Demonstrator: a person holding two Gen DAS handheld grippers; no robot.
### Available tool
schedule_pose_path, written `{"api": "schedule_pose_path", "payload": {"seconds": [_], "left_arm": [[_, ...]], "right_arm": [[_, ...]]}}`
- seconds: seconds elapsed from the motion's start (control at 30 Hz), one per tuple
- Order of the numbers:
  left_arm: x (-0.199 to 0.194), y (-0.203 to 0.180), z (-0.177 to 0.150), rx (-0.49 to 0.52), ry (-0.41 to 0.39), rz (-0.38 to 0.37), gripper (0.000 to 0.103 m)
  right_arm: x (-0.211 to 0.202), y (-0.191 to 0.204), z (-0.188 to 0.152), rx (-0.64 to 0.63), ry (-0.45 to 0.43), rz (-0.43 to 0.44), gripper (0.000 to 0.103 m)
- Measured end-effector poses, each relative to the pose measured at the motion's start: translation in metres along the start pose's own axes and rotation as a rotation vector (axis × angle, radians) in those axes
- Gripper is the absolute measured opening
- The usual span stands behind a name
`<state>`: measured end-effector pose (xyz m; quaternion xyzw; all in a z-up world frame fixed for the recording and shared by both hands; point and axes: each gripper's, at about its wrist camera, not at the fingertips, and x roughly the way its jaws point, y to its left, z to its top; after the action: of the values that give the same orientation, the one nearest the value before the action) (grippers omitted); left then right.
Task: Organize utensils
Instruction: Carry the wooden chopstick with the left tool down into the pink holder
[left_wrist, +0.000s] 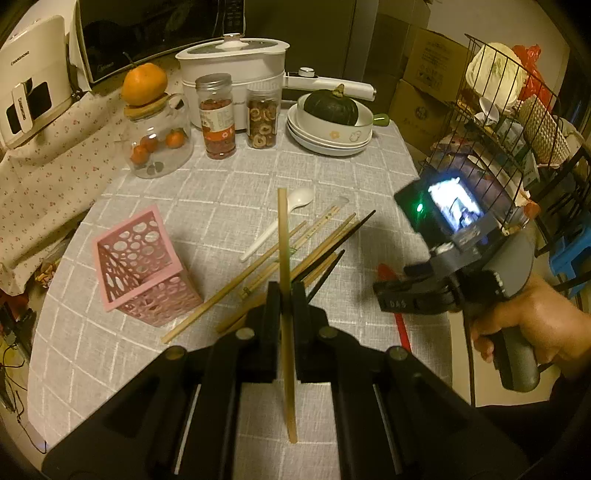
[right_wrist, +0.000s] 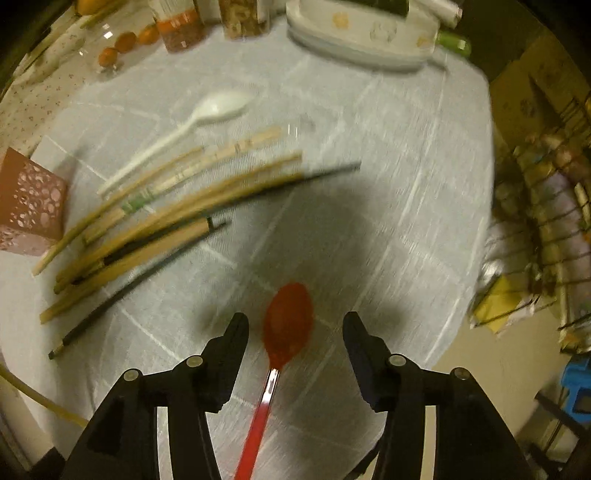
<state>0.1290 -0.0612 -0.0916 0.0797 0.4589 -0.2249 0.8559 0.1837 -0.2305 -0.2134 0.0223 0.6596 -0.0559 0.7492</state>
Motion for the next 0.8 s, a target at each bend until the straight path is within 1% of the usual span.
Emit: {"api": "schedule_pose_path", "payload": {"seconds": [0.03, 0.07, 0.3, 0.47, 0.53, 0.73, 0.8], "left_arm": [[0.000, 0.000, 0.000, 0.002, 0.000, 0.001, 0.007], [0.000, -0.001, 0.000, 0.004, 0.000, 0.002, 0.007], [-0.004, -0.001, -0.001, 0.019, -0.008, 0.017, 0.007], [-0.018, 0.004, 0.000, 0.017, -0.043, 0.019, 0.007], [-0.024, 0.005, 0.001, 0.012, -0.060, 0.017, 0.007], [-0.054, 0.013, 0.005, -0.003, -0.137, 0.019, 0.007], [-0.065, 0.016, 0.008, -0.017, -0.168, 0.019, 0.007]], "right_arm": [[-0.001, -0.001, 0.001, -0.007, 0.002, 0.006, 0.037], [-0.002, -0.001, 0.001, -0.013, 0.001, 0.018, 0.026], [-0.015, 0.007, -0.003, -0.018, -0.042, 0.020, 0.027], [-0.053, 0.017, -0.005, -0.024, -0.143, 0.047, 0.027], [-0.075, 0.024, -0.008, -0.038, -0.197, 0.059, 0.027], [-0.127, 0.050, -0.016, -0.093, -0.337, 0.068, 0.027], [-0.137, 0.051, -0.017, -0.102, -0.380, 0.075, 0.027]]}}
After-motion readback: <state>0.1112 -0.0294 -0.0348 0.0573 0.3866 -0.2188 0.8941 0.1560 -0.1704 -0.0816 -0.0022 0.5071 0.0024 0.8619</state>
